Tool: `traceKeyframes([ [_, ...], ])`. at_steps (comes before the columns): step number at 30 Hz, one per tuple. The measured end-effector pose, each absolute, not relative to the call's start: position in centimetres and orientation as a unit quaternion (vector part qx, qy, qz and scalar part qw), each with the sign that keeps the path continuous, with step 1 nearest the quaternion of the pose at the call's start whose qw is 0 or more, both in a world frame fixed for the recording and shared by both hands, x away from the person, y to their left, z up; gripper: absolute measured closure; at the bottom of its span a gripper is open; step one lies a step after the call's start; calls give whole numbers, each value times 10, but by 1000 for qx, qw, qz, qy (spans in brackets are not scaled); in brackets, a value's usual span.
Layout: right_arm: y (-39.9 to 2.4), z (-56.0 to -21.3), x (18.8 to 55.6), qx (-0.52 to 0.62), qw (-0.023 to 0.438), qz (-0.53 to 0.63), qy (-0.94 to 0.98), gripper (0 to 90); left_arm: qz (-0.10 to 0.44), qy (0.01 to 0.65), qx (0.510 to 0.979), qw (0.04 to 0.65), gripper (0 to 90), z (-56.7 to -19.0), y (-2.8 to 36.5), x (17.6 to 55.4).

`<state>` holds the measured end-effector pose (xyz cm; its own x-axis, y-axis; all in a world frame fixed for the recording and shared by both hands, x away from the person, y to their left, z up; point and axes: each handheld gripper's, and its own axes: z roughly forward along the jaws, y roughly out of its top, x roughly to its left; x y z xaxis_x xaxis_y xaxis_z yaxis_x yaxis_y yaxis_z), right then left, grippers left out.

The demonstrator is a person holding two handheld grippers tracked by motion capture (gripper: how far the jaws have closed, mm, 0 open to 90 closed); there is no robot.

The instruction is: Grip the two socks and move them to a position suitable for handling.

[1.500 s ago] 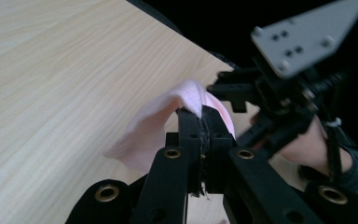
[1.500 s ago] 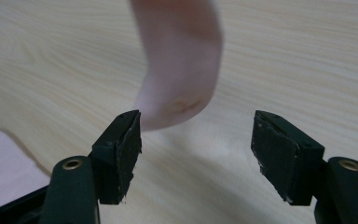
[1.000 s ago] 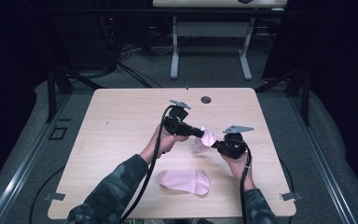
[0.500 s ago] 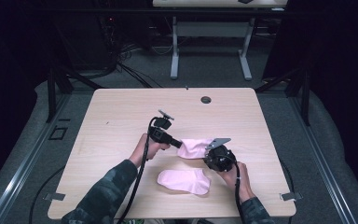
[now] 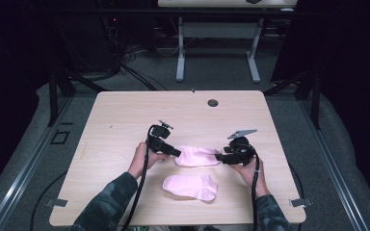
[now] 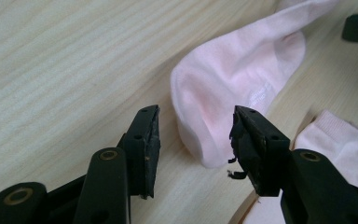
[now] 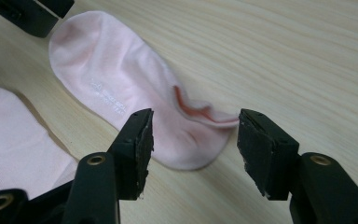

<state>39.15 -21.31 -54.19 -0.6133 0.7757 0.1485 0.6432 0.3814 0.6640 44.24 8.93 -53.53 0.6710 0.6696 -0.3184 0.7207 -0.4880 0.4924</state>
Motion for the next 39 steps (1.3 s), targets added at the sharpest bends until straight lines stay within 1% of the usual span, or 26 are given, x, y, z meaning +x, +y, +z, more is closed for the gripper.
traceKeyframes([
  [1,-210,-543,393,426,95,347,830,441,-39,403,860,309,543,-536,89,442],
  [4,-201,-547,398,417,104,341,836,480,-24,404,862,305,603,-536,88,440],
  [7,-195,-551,402,412,110,326,844,614,-19,408,862,299,668,-540,86,438],
  [9,-193,-556,405,416,104,326,842,691,-15,407,864,297,720,-543,85,437],
  [11,-192,-558,405,417,104,321,844,747,-6,400,869,292,770,-546,83,435],
  [13,-191,-559,404,417,104,325,842,806,8,392,872,292,843,-547,81,433],
  [15,-191,-559,403,413,107,325,844,849,12,389,873,295,884,-547,81,432],
  [17,-191,-558,401,415,103,324,844,857,14,387,873,297,889,-546,82,431],
  [19,-191,-556,399,417,114,327,840,860,18,386,872,300,891,-544,84,429],
  [25,-188,-548,392,420,119,334,835,862,19,392,863,317,891,-540,93,425],
  [39,-183,-539,385,412,120,352,832,867,40,391,856,335,893,-526,105,410],
])
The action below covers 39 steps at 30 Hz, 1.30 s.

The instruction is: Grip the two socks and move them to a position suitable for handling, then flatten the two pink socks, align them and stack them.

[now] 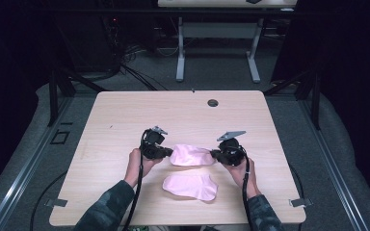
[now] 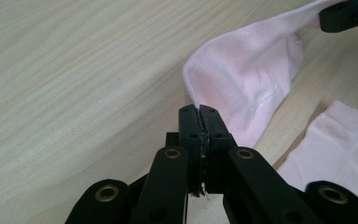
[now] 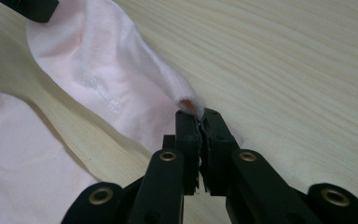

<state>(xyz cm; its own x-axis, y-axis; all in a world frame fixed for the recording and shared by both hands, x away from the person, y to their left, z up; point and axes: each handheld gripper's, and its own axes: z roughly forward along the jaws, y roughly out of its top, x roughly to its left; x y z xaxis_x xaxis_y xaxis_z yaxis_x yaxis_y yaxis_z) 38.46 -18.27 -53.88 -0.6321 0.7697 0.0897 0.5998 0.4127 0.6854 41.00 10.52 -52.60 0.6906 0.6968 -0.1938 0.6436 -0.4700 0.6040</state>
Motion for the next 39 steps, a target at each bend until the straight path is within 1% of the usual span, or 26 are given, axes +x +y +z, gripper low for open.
traceKeyframes([
  [8,-184,-536,377,412,123,356,830,869,43,390,854,342,894,-522,109,405],
  [16,-186,-518,365,404,127,363,830,870,47,382,854,351,895,-510,112,397],
  [21,-188,-504,353,399,131,374,827,870,46,376,849,368,895,-497,116,383],
  [28,-190,-486,333,394,122,380,828,869,36,371,848,378,895,-482,123,363],
  [34,-194,-481,314,396,108,386,826,870,18,367,848,383,894,-482,124,349],
  [36,-196,-479,308,395,94,389,827,870,12,364,850,381,894,-483,125,343],
  [39,-197,-477,295,399,85,385,828,869,2,362,851,380,895,-485,125,334],
])
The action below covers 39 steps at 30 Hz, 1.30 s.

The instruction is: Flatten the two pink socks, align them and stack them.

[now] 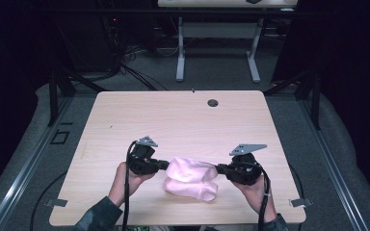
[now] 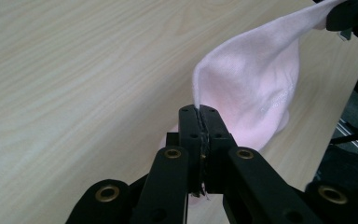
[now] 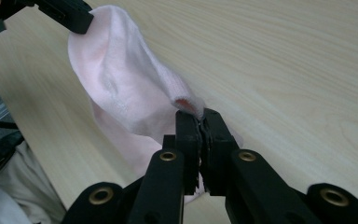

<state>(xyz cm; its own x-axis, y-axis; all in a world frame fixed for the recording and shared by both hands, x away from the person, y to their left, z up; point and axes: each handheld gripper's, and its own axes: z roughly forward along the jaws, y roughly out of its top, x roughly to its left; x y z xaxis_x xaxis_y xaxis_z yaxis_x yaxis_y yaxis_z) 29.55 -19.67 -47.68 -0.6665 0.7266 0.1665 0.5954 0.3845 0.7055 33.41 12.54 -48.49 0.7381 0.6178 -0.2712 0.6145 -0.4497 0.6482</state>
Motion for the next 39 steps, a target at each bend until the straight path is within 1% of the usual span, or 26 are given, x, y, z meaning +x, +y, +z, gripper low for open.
traceKeyframes([
  [3,-196,-478,285,403,76,376,831,868,-6,360,855,374,895,-490,125,325],
  [6,-197,-485,279,414,48,352,838,869,-10,360,863,354,895,-502,124,319],
  [9,-194,-498,283,425,19,329,843,863,-9,369,865,340,894,-515,123,320],
  [11,-190,-512,291,433,10,318,843,855,-3,372,867,330,893,-523,120,323],
  [14,-184,-534,306,440,8,305,845,820,5,379,871,313,889,-534,118,329],
  [15,-183,-540,310,444,6,299,844,776,7,378,873,307,887,-537,117,330],
  [16,-183,-545,312,451,2,298,841,757,8,379,873,307,887,-539,116,330],
  [19,-185,-550,312,454,9,309,836,727,15,377,876,300,856,-542,114,329],
  [21,-186,-551,312,452,23,311,836,689,25,376,879,293,830,-543,113,328],
  [24,-185,-551,310,437,57,311,842,657,32,376,879,292,839,-545,111,327],
  [26,-183,-551,310,423,65,322,845,623,34,377,878,292,862,-547,111,326],
  [27,-184,-551,311,416,79,319,848,628,37,376,880,290,872,-548,111,325],
  [28,-184,-551,312,411,81,322,849,631,39,375,880,289,879,-549,111,325],
  [29,-184,-553,313,400,85,322,854,652,39,377,877,295,883,-549,112,324],
  [31,-185,-558,317,396,94,316,857,737,41,376,877,295,886,-550,111,323],
  [33,-185,-560,318,387,101,311,862,849,43,374,877,298,888,-549,110,323],
  [35,-185,-558,317,382,104,318,861,872,42,373,877,301,890,-547,109,323],
  [39,-185,-548,309,385,107,314,861,879,41,369,877,306,890,-540,109,323],
])
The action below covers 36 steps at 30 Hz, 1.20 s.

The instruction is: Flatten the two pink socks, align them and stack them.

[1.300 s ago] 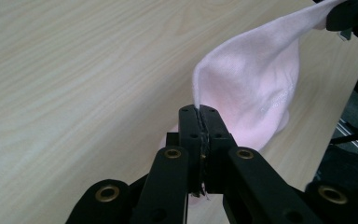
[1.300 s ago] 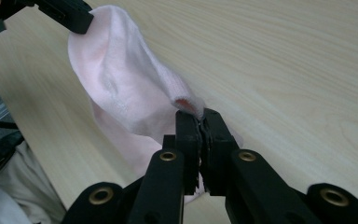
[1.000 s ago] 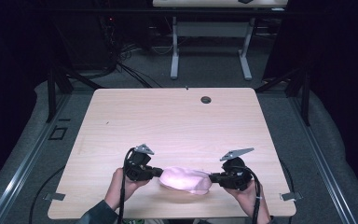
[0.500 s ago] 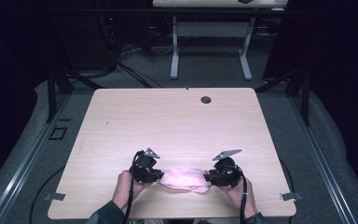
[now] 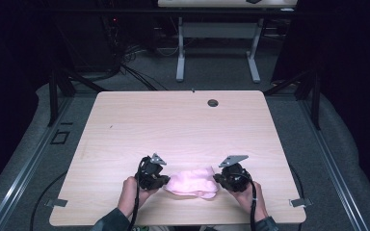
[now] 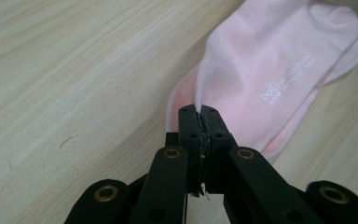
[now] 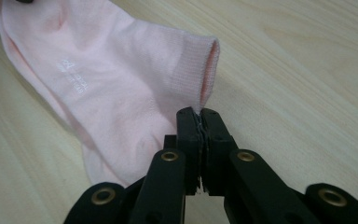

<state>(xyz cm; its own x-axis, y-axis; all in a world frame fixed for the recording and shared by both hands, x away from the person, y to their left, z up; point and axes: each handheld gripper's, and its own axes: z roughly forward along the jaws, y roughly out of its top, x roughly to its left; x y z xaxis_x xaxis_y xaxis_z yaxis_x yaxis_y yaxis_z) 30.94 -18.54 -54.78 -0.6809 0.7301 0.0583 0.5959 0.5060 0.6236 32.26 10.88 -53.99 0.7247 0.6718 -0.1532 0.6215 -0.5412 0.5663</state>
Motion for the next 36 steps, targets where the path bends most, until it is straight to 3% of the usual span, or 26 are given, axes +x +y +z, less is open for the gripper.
traceKeyframes([
  [7,-186,-511,290,398,100,324,852,881,23,368,869,330,889,-515,117,320],
  [12,-178,-493,281,399,82,303,861,880,4,367,880,303,889,-513,119,327],
  [14,-174,-503,287,404,81,285,865,880,8,366,889,276,889,-523,116,331],
  [18,-170,-541,308,424,35,244,871,877,19,376,892,252,888,-544,116,334],
  [24,-173,-551,312,430,46,259,864,865,34,373,892,254,867,-548,114,330],
  [28,-173,-549,310,429,57,267,861,802,43,376,885,270,683,-545,116,328],
  [32,-177,-548,308,427,73,276,858,707,62,383,875,291,420,-541,121,326],
  [36,-181,-540,302,428,86,304,847,569,79,384,871,297,280,-536,123,324],
])
